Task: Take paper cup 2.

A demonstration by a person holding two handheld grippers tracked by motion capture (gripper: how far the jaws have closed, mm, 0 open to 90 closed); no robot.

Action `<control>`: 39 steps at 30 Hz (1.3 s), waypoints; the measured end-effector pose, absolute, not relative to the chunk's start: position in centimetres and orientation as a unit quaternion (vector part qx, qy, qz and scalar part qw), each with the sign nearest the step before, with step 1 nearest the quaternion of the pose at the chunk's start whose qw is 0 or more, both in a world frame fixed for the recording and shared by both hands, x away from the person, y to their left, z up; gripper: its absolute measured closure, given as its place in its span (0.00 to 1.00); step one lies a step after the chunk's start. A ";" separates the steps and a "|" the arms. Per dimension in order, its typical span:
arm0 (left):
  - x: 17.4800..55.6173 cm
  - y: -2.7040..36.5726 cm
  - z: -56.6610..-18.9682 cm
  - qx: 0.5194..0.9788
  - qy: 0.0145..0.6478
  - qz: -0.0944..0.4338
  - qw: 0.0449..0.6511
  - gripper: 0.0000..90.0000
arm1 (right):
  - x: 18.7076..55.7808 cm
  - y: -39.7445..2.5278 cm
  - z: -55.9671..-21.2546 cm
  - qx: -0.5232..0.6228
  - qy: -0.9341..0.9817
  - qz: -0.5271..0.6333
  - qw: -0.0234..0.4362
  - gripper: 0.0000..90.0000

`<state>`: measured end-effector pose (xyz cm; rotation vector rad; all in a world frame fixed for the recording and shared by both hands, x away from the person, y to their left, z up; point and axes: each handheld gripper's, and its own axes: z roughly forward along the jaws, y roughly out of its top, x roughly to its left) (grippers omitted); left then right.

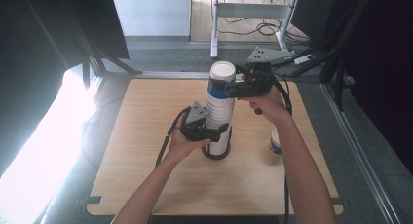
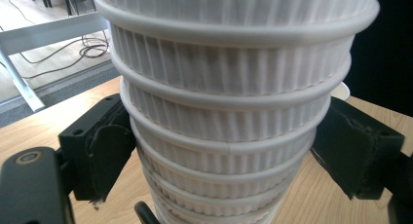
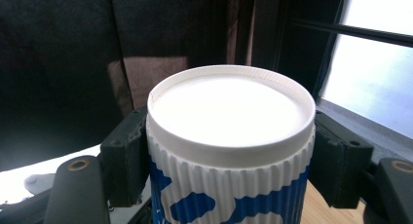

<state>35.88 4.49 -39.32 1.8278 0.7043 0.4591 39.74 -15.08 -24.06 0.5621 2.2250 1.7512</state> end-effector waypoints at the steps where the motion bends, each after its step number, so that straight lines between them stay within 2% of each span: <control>1: 35.9 4.5 -39.3 0.767 0.296 0.193 0.535 0.15 | 39.7 -15.1 -24.1 0.195 0.764 0.602 0.128 0.30; 21: 35.8 4.5 -39.3 0.769 0.296 0.193 0.532 0.15 | 38.1 -16.4 -20.8 0.194 0.723 0.643 0.165 0.31; 30: 35.8 4.7 -39.3 0.769 0.299 0.191 0.532 0.15 | 36.4 -19.1 -18.7 0.195 0.697 0.665 0.186 0.31; 39: 35.8 4.7 -39.3 0.768 0.298 0.192 0.533 0.15 | 34.7 -22.4 -19.3 0.200 0.696 0.658 0.207 0.31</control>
